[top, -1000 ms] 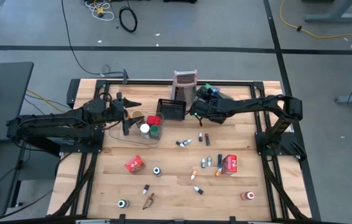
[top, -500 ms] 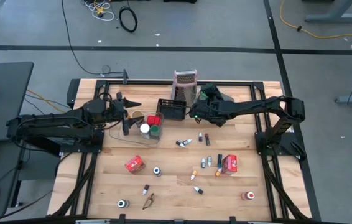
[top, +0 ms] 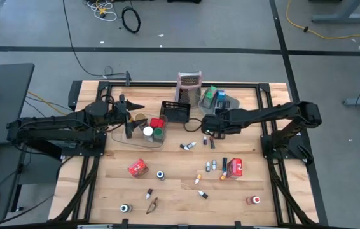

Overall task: Pick & Place Kitchen Items
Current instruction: Put the blue cereal box into the gray bin

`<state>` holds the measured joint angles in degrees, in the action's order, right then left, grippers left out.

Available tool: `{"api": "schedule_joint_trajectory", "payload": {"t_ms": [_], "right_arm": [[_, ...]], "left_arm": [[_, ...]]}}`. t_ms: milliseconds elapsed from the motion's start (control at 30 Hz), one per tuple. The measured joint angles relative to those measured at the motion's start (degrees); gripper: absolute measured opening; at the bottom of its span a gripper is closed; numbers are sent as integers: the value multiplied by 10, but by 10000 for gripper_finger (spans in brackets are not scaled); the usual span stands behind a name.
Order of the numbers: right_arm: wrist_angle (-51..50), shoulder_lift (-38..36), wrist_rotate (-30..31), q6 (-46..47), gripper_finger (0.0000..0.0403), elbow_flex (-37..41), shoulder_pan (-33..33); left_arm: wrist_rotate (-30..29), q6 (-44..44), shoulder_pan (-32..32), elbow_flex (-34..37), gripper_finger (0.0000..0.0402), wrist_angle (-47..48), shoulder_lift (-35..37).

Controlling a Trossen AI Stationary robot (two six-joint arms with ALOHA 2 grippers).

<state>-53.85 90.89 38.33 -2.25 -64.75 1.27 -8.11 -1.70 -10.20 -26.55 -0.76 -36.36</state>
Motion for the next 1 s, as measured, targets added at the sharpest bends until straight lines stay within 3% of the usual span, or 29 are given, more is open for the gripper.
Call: {"api": "schedule_joint_trajectory", "payload": {"t_ms": [100,200,267,467,633,833,1000], "right_arm": [[-67,0,1,47,89,0,-8],[-87,0,-15,95,27,0,-7],[-86,0,-19,118,9,0,-6],[11,0,-68,101,11,0,3],[27,7,-88,108,7,1,33],[59,10,-180,102,4,10,71],[91,10,-184,100,3,47,90]], "left_arm": [[0,0,0,0,291,0,0],[0,0,0,0,291,0,0],[0,0,0,0,291,0,0],[0,0,0,0,291,0,0],[0,0,0,0,291,1,0],[0,0,0,0,291,1,0],[0,0,0,0,291,2,0]]}}
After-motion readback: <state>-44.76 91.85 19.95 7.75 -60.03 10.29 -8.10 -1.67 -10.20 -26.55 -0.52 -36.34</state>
